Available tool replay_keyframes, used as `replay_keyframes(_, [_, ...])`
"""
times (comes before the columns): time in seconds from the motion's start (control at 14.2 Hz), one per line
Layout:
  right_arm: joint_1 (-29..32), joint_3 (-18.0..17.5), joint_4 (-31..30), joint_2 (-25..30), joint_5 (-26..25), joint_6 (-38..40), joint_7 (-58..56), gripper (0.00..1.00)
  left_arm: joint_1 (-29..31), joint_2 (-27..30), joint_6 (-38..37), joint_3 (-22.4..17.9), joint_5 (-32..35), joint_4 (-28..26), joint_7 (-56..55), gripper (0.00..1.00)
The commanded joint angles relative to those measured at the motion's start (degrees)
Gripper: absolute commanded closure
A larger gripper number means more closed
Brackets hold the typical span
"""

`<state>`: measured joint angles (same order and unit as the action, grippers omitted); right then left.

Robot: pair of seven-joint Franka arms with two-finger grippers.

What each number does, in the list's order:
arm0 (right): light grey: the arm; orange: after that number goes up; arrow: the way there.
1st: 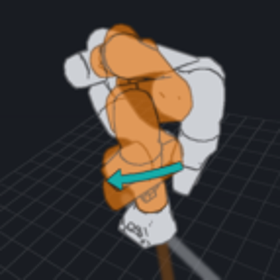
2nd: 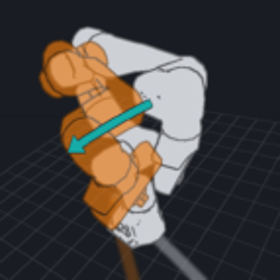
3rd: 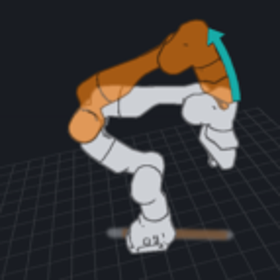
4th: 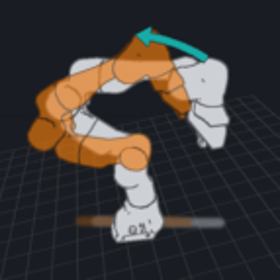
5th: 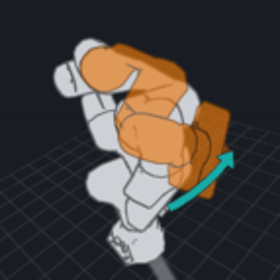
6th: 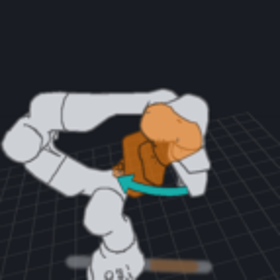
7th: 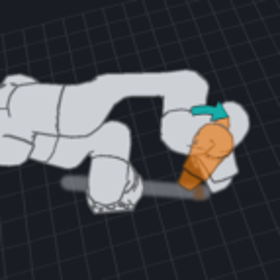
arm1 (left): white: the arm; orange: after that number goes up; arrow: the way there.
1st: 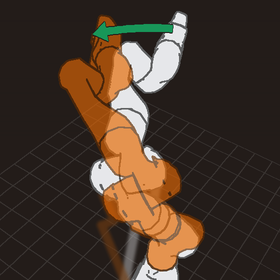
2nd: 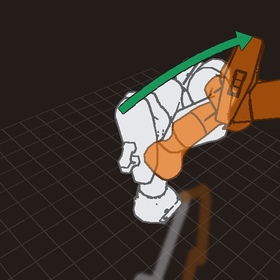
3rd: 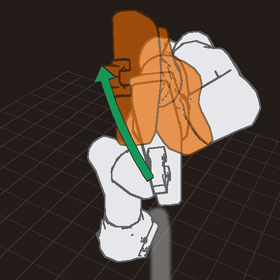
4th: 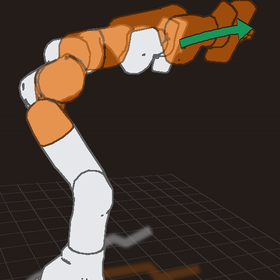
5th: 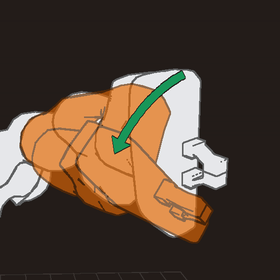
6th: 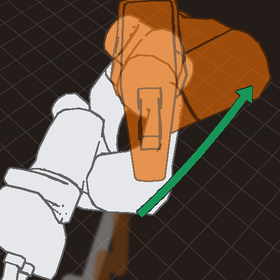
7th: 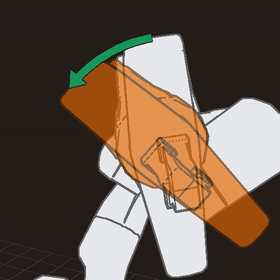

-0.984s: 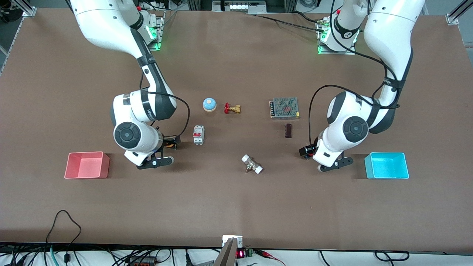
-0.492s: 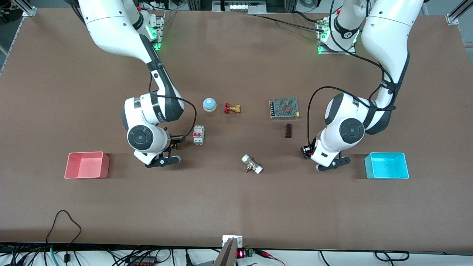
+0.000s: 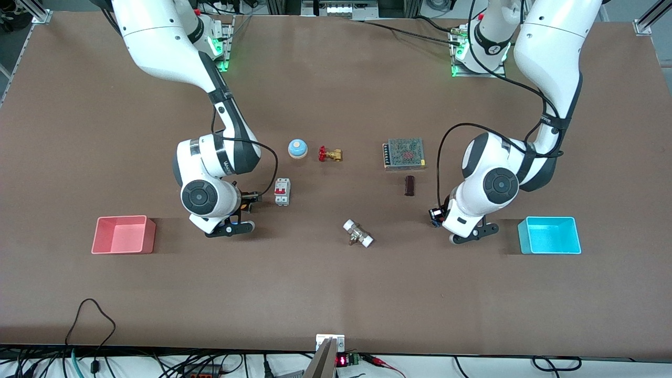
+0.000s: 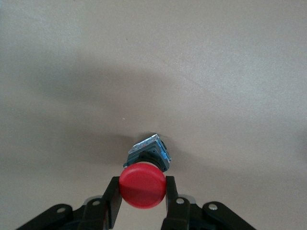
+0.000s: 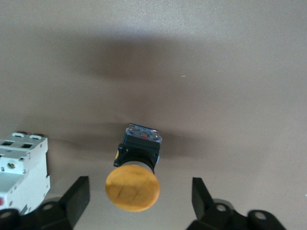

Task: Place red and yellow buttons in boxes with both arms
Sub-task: 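Carry the yellow button to the pink box while the left gripper carries red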

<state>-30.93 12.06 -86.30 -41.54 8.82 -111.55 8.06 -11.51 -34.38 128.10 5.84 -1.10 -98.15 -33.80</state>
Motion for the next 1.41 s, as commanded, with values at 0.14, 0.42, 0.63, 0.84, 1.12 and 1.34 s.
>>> replay_keyframes(0.14, [0.1,0.2,0.2,-0.1,0.9,-0.9,0.6,0.42,1.1,3.2,-1.0,-1.7,0.9,0.4,1.6,0.71])
replay_keyframes(0.42, [0.0,0.2,0.6,0.1,0.8,-1.2,0.6,0.65,5.1,4.7,-4.4,-2.5,1.0,2.1,9.3,0.71])
replay_keyframes(0.63, [0.3,0.7,1.0,1.4,0.7,-1.1,0.7,0.68,8.8,5.2,-5.8,-2.6,0.9,3.2,15.8,0.71])
replay_keyframes(0.84, [0.6,3.3,1.0,5.1,0.6,-0.4,0.0,0.69,12.5,5.5,-5.8,-2.6,0.9,3.3,22.8,0.71])
replay_keyframes(1.12, [0.8,11.7,1.0,7.4,0.1,1.4,-2.4,0.70,17.0,5.5,-5.9,-2.6,0.9,4.5,30.8,0.71])
replay_keyframes(1.34, [2.2,17.7,1.0,7.3,0.1,1.8,-8.5,0.70,20.1,5.4,-5.8,-2.7,0.9,4.6,36.9,0.71])
